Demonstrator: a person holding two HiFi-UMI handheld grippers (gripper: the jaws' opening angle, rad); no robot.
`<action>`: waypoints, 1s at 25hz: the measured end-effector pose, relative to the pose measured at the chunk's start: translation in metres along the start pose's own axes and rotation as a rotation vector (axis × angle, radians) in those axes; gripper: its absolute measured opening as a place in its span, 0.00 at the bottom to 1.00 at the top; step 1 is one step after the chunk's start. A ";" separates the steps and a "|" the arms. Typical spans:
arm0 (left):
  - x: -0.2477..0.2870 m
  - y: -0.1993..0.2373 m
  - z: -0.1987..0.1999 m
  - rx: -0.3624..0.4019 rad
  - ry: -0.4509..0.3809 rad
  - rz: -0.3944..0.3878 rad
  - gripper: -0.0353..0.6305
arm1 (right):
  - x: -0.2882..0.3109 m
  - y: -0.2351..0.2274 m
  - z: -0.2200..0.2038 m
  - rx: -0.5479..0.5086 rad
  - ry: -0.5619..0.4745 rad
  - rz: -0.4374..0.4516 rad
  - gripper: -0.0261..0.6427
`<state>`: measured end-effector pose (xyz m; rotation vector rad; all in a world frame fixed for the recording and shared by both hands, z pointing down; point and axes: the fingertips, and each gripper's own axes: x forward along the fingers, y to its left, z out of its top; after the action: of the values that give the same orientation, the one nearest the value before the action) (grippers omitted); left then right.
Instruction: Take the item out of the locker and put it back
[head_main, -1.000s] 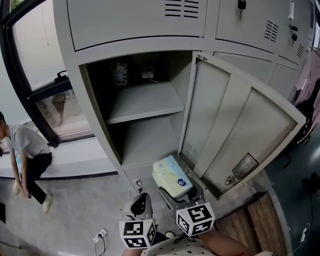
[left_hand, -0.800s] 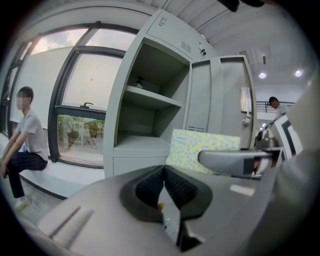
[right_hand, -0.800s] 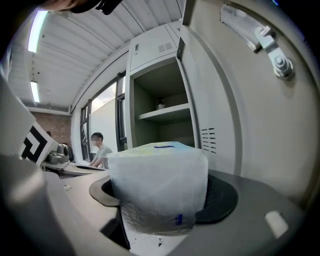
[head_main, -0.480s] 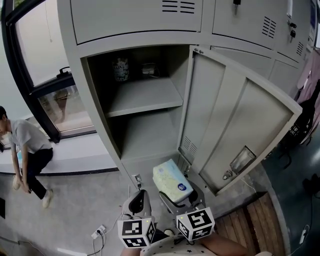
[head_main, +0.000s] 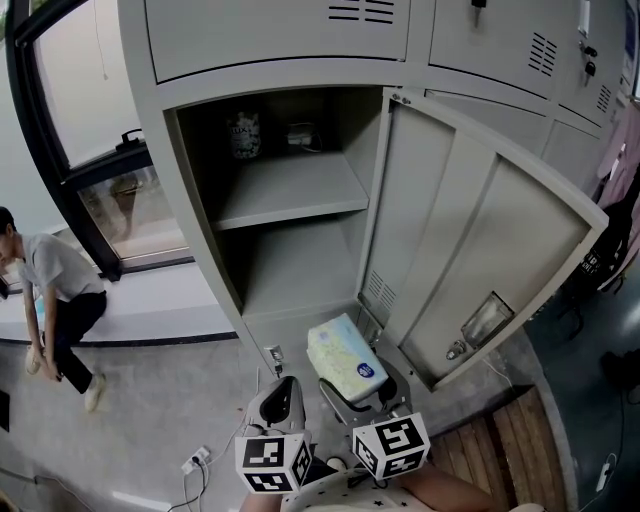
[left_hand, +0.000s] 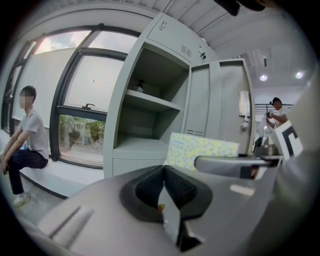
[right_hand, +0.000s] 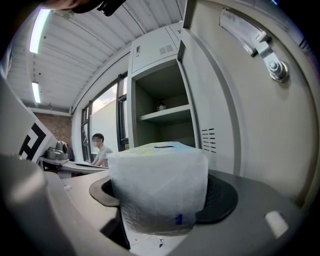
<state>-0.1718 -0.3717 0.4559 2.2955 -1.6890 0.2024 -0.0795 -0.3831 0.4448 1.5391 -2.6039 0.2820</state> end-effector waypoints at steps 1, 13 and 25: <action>0.001 0.000 0.000 0.000 0.000 0.000 0.06 | 0.001 -0.001 0.000 -0.001 0.000 -0.001 0.63; 0.006 0.007 -0.007 0.005 0.027 -0.007 0.06 | 0.086 -0.022 0.038 0.000 -0.044 -0.023 0.63; 0.011 0.045 -0.005 -0.021 0.065 0.047 0.06 | 0.201 -0.039 0.056 -0.036 0.002 -0.116 0.64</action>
<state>-0.2106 -0.3925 0.4703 2.2117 -1.7056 0.2645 -0.1420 -0.5857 0.4308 1.6682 -2.4923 0.2251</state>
